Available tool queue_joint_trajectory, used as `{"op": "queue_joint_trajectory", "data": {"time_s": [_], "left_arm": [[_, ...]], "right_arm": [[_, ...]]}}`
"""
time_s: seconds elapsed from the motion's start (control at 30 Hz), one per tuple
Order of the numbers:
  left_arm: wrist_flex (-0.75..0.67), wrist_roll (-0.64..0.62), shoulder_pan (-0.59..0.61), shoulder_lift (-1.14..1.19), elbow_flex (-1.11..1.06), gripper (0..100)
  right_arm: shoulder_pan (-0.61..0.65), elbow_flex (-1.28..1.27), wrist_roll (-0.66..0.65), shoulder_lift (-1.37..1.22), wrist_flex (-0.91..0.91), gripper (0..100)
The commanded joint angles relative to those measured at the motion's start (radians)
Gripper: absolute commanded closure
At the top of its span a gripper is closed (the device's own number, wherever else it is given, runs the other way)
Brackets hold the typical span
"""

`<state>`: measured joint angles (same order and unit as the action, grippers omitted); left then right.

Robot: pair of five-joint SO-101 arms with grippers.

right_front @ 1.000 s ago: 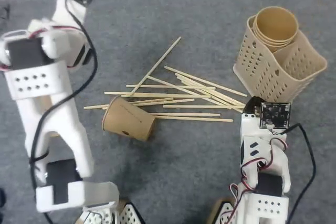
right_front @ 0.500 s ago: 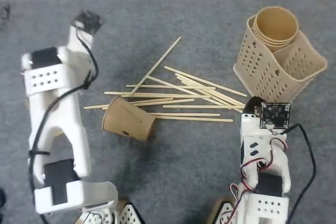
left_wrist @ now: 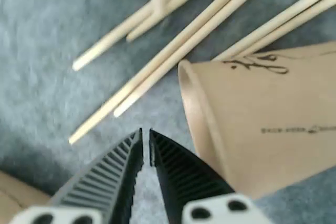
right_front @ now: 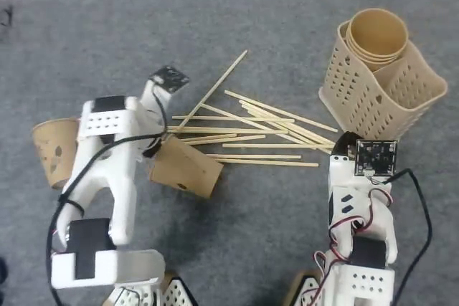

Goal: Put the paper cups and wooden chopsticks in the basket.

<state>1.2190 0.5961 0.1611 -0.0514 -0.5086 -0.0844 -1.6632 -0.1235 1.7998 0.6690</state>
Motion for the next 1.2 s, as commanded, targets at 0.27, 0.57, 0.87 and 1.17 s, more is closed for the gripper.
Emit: {"op": "queue_joint_trajectory", "data": {"time_s": [0.27, 0.57, 0.87, 1.17], "left_arm": [[0.227, 0.003, -0.428, -0.048, 0.257, 99], [0.473, 0.005, -0.594, -0.048, 0.386, 99], [0.528, -0.072, -0.473, -0.041, 0.567, 98], [0.509, -0.100, -0.405, -0.038, 0.466, 81]], "right_arm": [[0.004, -0.018, -0.014, 0.016, -0.028, 99.0], [-0.001, -0.018, -0.020, 0.016, -0.035, 99.0], [0.005, -0.018, -0.057, 0.016, -0.035, 99.0], [0.004, -0.018, -0.060, 0.016, -0.035, 99.0]]}}
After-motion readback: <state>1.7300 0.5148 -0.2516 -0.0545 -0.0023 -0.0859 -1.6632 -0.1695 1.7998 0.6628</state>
